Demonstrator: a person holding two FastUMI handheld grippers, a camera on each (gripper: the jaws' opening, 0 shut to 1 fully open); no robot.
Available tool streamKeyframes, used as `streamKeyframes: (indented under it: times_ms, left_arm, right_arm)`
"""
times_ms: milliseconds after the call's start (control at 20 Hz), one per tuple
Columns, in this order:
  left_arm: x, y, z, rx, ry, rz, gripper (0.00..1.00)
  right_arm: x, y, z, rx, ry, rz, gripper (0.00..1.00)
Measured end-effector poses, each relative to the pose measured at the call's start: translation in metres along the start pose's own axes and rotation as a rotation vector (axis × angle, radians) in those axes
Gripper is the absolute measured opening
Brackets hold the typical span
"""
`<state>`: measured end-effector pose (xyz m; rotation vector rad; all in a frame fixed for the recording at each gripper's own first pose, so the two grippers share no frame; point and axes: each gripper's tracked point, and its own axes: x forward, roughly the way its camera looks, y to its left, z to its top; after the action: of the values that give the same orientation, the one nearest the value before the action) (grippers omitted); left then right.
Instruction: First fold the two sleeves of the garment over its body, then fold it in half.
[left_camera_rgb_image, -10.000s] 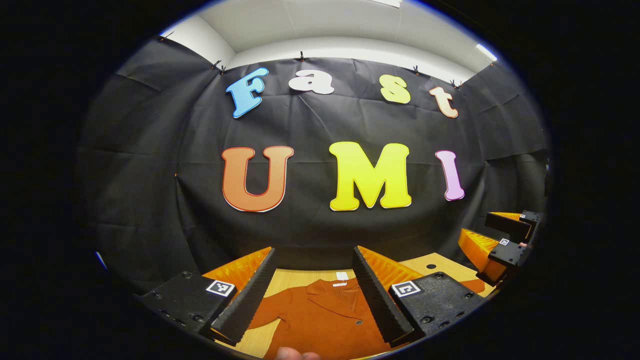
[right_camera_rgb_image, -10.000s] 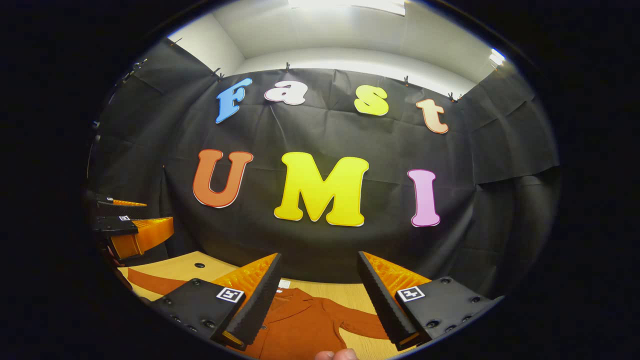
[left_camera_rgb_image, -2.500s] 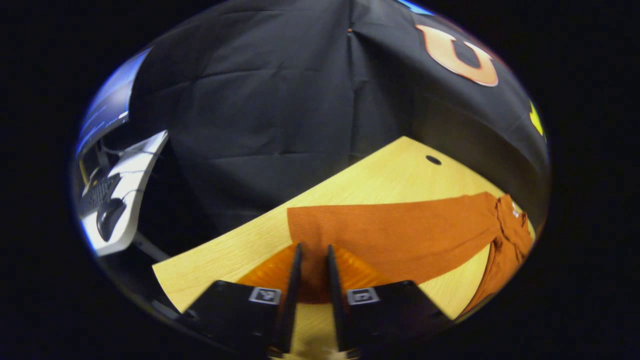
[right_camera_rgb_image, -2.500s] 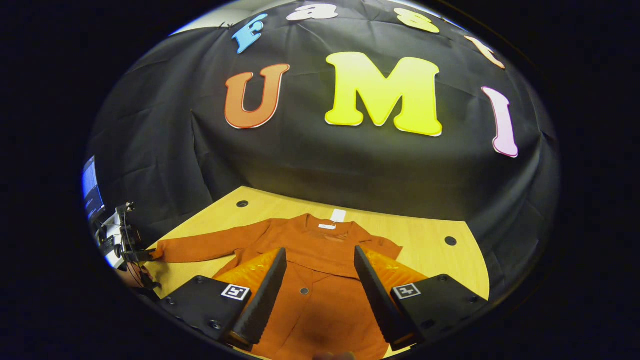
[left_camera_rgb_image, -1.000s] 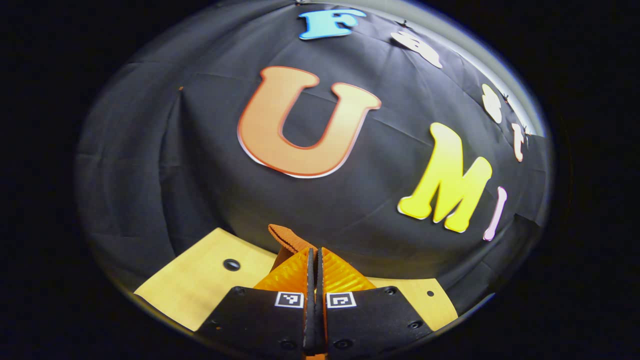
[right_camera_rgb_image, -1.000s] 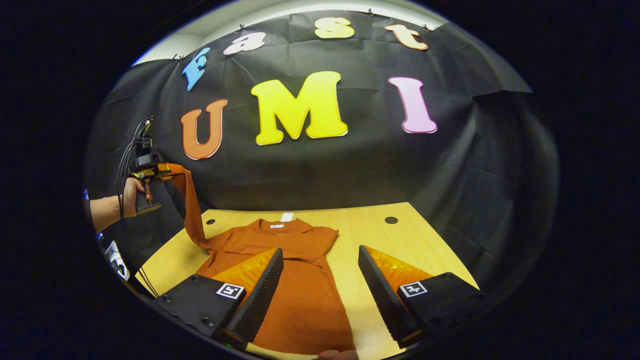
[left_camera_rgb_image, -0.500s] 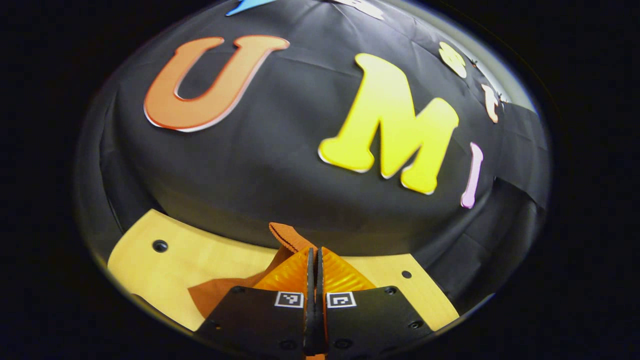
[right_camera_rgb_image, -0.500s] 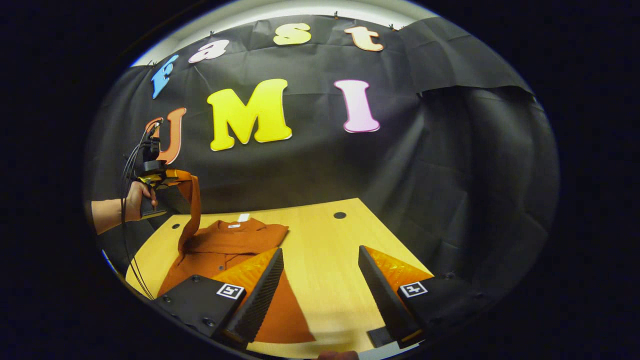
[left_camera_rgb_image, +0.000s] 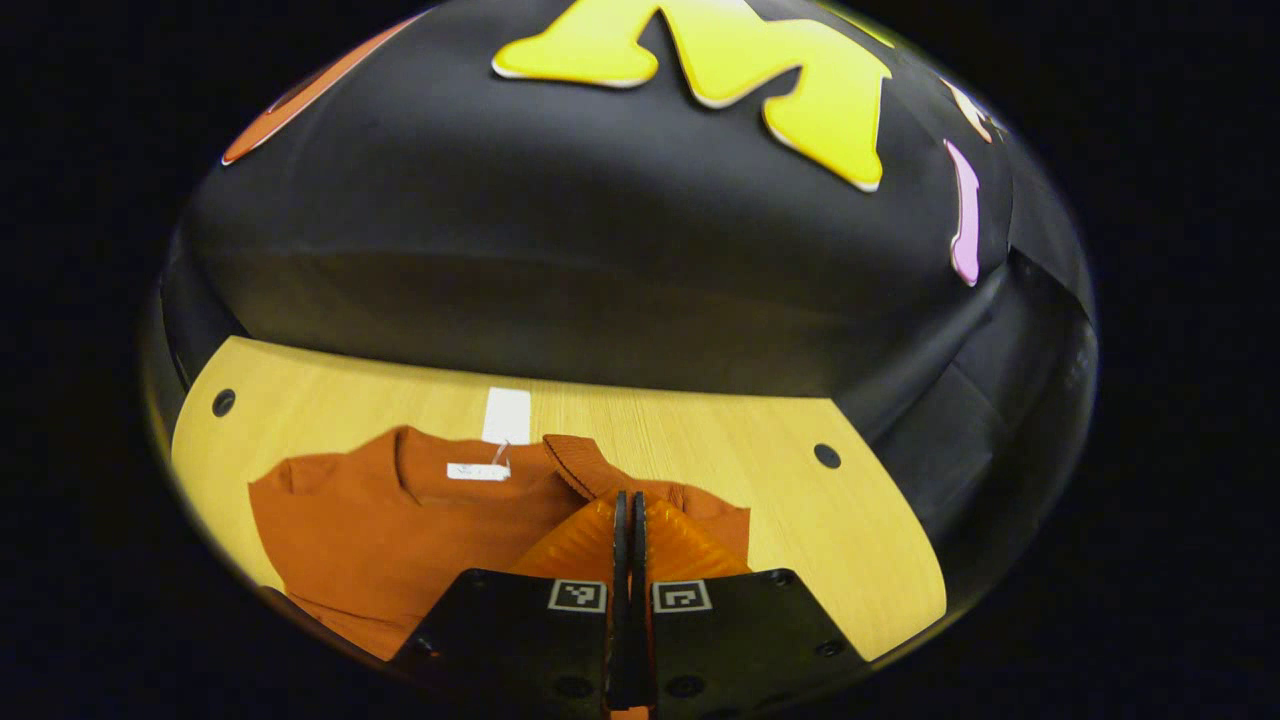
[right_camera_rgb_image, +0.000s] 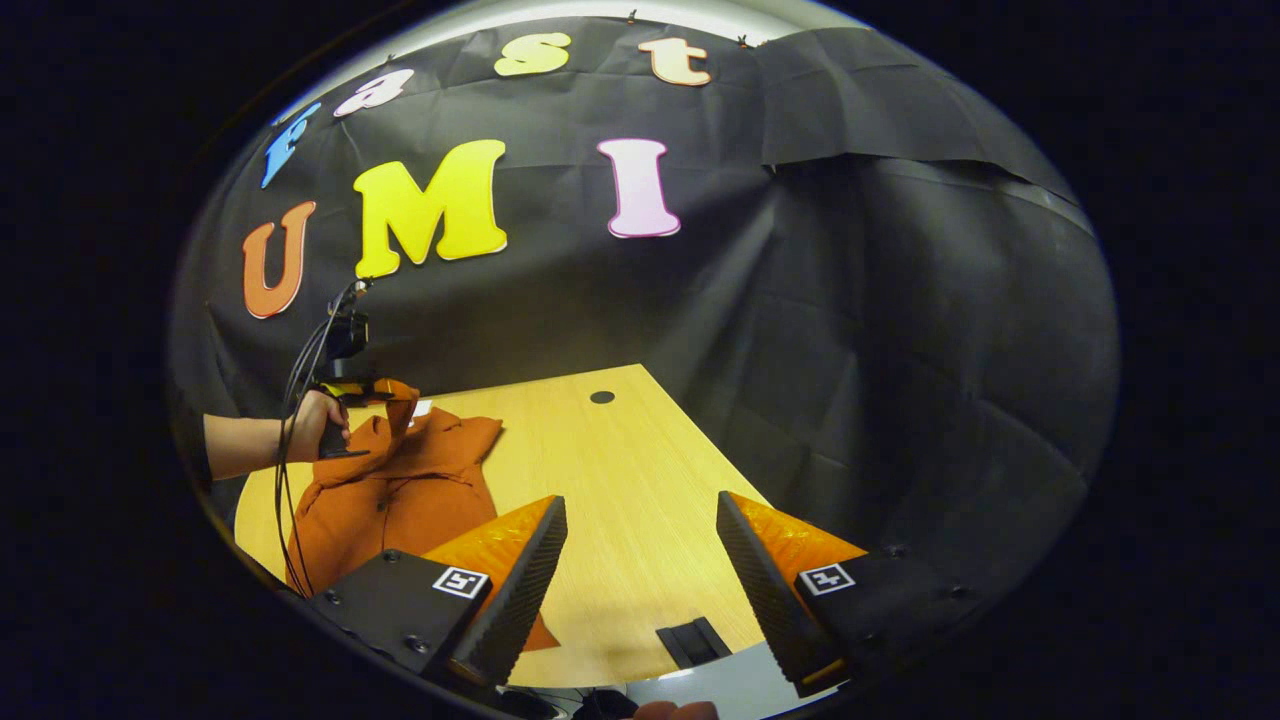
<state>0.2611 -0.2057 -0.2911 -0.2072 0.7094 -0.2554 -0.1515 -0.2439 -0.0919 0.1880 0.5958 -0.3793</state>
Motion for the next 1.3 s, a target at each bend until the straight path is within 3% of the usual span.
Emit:
streamKeyframes:
  times_ms: [450, 600, 650, 750, 800, 850, 1050, 1300]
  left_arm:
    - [0.044, -0.03, -0.075, 0.212, 0.122, 0.154, 0.04]
    - [0.044, -0.051, -0.083, 0.182, 0.14, 0.103, 0.13]
    - [0.041, -0.061, -0.083, 0.171, 0.146, 0.079, 0.34]
    - [0.032, -0.072, -0.073, 0.198, 0.115, 0.076, 0.6]
    - [0.027, -0.076, -0.068, 0.206, 0.097, 0.068, 0.94]
    - [0.02, -0.082, -0.063, 0.208, 0.078, 0.059, 0.82]
    - [-0.032, -0.083, -0.021, 0.223, -0.058, 0.056, 0.86]
    - [-0.147, -0.045, 0.057, 0.214, -0.309, 0.12, 0.87]
  right_arm:
    - [-0.005, -0.009, -0.006, 0.005, 0.021, -0.021, 0.96]
    - [-0.007, -0.008, -0.008, 0.0, 0.021, -0.01, 0.96]
    - [-0.006, -0.008, -0.009, 0.005, 0.023, -0.005, 0.96]
    - [-0.004, -0.003, -0.005, 0.012, 0.016, 0.01, 0.94]
    - [-0.004, -0.001, -0.003, 0.01, 0.008, 0.021, 0.96]
    - [-0.003, 0.003, -0.001, 0.005, -0.001, 0.035, 0.96]
    - [0.008, 0.033, 0.015, -0.025, -0.038, 0.107, 0.96]
    - [0.025, 0.102, 0.053, -0.047, -0.112, 0.256, 0.96]
